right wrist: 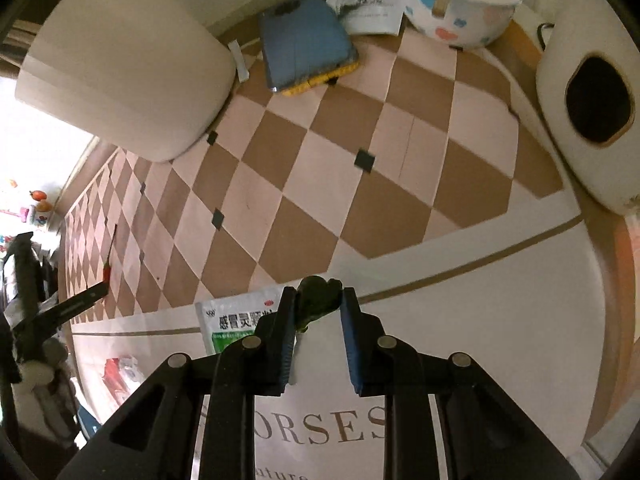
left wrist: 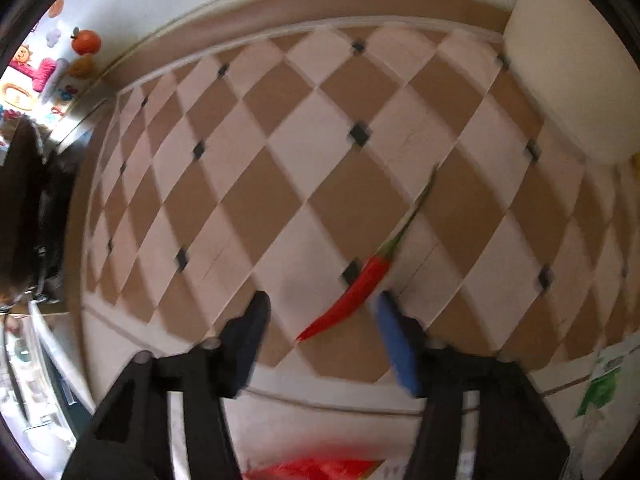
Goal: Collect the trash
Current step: 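Grasp the dark green scrap with the right tool while the left tool grasps the red chili, then carry the green scrap and red chili to the bin and open both tools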
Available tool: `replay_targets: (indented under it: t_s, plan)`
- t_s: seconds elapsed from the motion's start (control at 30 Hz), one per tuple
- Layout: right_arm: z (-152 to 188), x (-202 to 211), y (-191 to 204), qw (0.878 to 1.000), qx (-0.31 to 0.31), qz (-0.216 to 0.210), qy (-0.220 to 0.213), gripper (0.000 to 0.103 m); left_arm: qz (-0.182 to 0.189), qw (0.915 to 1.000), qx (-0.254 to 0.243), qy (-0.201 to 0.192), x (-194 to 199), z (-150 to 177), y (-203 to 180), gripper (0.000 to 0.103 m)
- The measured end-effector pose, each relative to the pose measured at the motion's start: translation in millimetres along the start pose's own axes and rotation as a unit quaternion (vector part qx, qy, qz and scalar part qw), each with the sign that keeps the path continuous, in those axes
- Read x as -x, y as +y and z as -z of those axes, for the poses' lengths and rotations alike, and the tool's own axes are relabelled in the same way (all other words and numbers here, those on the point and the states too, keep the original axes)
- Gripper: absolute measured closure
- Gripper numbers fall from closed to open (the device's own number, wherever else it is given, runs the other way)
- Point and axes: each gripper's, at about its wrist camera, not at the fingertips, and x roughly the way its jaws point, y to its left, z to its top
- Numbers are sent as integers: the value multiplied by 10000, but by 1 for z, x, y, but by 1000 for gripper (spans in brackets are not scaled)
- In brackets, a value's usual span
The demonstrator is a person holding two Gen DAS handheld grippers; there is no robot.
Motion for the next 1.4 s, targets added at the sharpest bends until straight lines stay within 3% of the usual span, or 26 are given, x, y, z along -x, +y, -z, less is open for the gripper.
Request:
replay_targets:
  t_s: [0.03, 0.07, 0.23, 0.43, 0.6, 0.8, 1.13, 1.4]
  plan:
    - [-1, 2, 1, 10000, 9, -3, -17, 80, 169, 9998, 5, 72, -2, -1, -1, 94]
    - [-3, 4, 3, 10000, 13, -16, -24, 80, 398, 9991, 82, 122, -2, -2, 0, 95]
    - [-6, 10, 16, 9999, 99, -100, -30, 80, 377, 9988, 312, 26, 12, 9, 2, 96]
    - [-2, 22, 56, 9980, 547, -269, -143, 80, 216, 9935, 1023, -450, 63, 44, 26, 96]
    - [11, 34, 107, 9924, 1119, -444, -251, 80, 155, 9825, 1623, -902, 113, 91, 62, 96]
    - [48, 49, 178, 9788, 1893, -757, -208, 80, 129, 9633, 2339, -1314, 154, 162, 131, 96]
    - [182, 82, 307, 9355, 3282, -1307, 46, 80, -119, 9282, 3327, -1663, 190, 314, 235, 96]
    - [338, 74, 400, 8856, 4361, -1507, 533, 80, -375, 8889, 4376, -1304, 167, 478, 318, 96]
